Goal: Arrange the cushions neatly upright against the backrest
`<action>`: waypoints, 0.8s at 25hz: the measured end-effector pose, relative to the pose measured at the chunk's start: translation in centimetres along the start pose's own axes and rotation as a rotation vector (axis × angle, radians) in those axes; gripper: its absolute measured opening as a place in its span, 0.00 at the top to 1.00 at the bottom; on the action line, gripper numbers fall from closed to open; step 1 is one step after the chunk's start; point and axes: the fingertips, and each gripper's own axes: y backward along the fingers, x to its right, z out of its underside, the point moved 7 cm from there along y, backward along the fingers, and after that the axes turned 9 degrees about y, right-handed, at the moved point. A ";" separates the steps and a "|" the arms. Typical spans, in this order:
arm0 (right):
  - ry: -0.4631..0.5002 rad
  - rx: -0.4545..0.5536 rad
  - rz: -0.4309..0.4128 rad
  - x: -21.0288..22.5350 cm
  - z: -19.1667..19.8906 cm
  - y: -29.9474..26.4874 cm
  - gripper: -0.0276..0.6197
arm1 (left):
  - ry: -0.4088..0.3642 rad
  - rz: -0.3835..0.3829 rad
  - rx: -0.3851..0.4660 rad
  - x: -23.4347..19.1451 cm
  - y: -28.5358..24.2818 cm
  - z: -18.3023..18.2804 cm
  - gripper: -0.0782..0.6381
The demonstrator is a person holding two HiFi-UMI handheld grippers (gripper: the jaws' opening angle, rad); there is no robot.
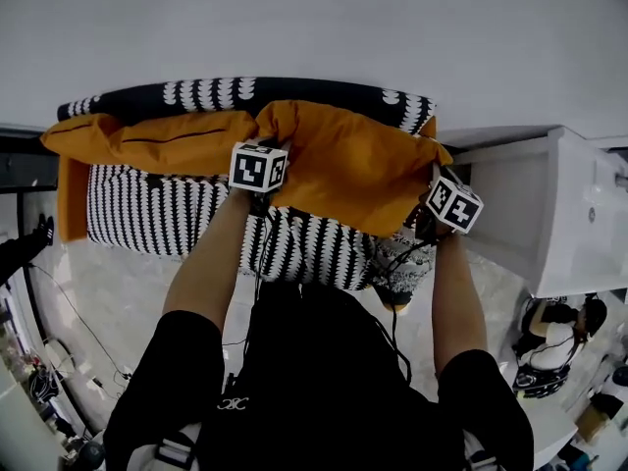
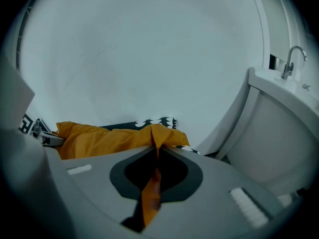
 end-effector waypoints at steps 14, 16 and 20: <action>0.116 -0.091 -0.053 -3.2 -1.0 -6.9 0.93 | 0.128 -0.128 -0.038 -5.7 -5.7 1.9 0.79; 0.141 -0.120 -0.036 -3.4 -1.1 -7.9 0.92 | 0.140 -0.164 0.020 -6.4 -5.6 1.9 0.74; 0.166 -0.204 0.048 -2.5 -1.3 -8.3 0.81 | 0.056 -0.209 0.082 -6.1 -4.0 0.8 0.59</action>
